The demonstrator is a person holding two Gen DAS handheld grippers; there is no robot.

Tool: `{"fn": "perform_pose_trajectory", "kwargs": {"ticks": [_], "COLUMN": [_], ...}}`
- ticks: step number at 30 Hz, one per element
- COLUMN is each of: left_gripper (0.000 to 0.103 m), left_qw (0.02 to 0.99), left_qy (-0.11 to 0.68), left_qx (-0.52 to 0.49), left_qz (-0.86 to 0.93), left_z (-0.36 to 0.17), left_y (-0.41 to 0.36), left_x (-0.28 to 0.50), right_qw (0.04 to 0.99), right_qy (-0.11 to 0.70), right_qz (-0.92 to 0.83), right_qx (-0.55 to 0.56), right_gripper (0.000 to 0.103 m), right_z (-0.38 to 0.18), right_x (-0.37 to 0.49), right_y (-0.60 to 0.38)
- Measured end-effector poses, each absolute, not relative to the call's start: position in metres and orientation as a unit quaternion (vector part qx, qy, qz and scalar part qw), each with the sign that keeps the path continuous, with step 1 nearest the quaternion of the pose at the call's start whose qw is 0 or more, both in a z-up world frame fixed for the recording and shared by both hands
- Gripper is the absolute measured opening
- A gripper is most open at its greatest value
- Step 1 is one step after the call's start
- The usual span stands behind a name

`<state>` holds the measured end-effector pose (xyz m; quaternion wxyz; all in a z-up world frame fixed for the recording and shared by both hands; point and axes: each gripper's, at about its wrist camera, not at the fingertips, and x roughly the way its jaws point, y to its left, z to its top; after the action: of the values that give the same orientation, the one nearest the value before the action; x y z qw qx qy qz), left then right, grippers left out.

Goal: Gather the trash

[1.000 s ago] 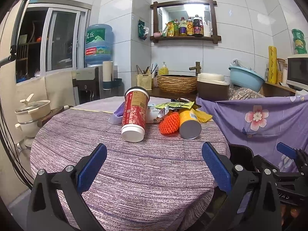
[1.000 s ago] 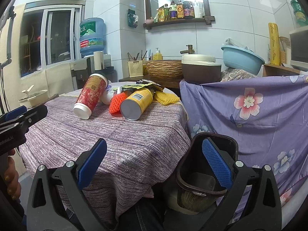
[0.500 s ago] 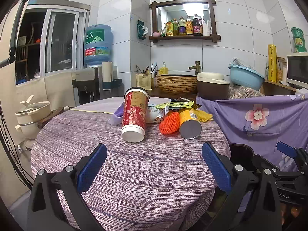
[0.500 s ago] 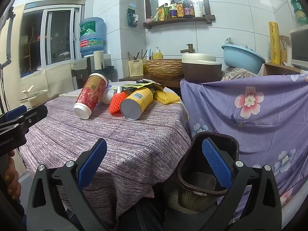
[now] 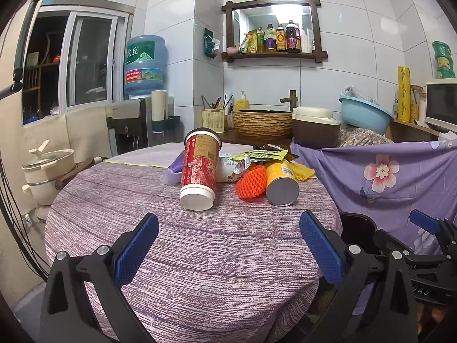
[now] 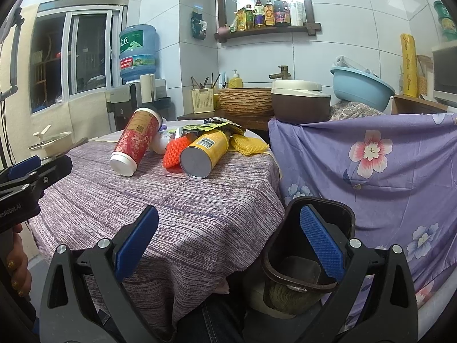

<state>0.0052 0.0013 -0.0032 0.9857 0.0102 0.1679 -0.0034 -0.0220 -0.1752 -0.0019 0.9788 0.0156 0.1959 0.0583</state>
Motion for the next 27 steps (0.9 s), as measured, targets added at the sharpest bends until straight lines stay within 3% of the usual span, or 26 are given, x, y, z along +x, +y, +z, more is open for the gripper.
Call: {"fn": "perform_pose_trajectory", "kwargs": {"ticks": [27], "left_gripper": [0.098], "left_qw": [0.985], "left_qy": [0.170], "left_qx": [0.011], "left_qz": [-0.004], "left_z": [-0.0049], "left_y": [0.0011], "left_x": [0.0057], "right_qw": [0.978], "right_qy": [0.199], "right_qz": [0.058], "right_qx": [0.016], "right_gripper": [0.098], "right_z": [-0.0040], "right_x": [-0.0216], "right_y": [-0.1758]}}
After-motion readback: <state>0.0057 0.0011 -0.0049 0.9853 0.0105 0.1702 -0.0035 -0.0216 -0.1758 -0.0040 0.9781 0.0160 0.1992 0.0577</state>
